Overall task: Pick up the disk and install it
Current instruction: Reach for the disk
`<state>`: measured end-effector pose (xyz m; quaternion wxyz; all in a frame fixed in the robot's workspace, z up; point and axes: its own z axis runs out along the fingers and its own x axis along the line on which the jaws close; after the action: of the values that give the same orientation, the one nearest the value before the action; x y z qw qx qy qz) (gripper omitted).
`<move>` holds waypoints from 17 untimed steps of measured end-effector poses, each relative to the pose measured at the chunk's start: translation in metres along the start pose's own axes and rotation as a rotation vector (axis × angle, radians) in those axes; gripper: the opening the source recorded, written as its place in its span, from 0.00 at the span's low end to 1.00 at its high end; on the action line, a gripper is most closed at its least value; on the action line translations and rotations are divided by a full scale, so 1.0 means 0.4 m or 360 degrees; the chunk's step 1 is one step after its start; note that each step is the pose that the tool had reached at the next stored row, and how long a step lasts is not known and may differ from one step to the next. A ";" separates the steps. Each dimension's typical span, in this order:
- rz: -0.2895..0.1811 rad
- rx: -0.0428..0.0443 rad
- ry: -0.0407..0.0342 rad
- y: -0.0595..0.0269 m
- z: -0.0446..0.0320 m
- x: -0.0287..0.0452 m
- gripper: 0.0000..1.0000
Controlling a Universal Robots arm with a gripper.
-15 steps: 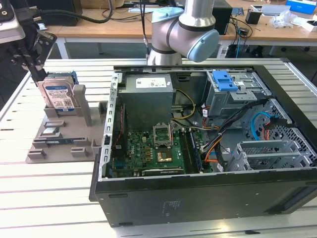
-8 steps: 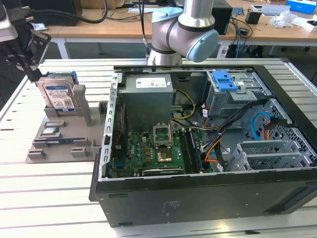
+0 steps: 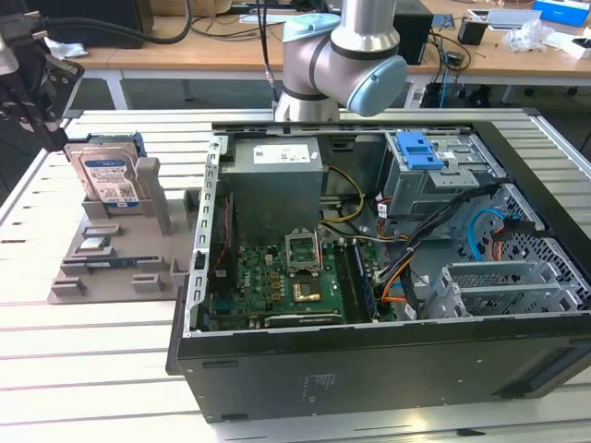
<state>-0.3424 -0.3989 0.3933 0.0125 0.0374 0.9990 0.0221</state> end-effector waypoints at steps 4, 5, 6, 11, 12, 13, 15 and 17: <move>0.0000 0.0000 0.0000 -0.001 0.000 0.012 0.11; 0.0000 0.0000 0.0000 -0.001 0.000 0.015 0.11; 0.0000 0.0000 0.0000 -0.001 0.000 0.018 0.11; 0.0000 0.0000 0.0000 -0.003 -0.001 0.035 0.11; 0.0000 0.0000 0.0000 -0.003 -0.001 0.038 0.11; 0.0000 0.0000 0.0000 -0.003 -0.001 0.044 0.11; 0.0000 0.0000 0.0000 -0.004 -0.001 0.057 0.11; 0.0000 0.0000 0.0000 -0.005 -0.002 0.065 0.11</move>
<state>-0.3685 -0.3989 0.3932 0.0125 0.0374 0.9990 0.0221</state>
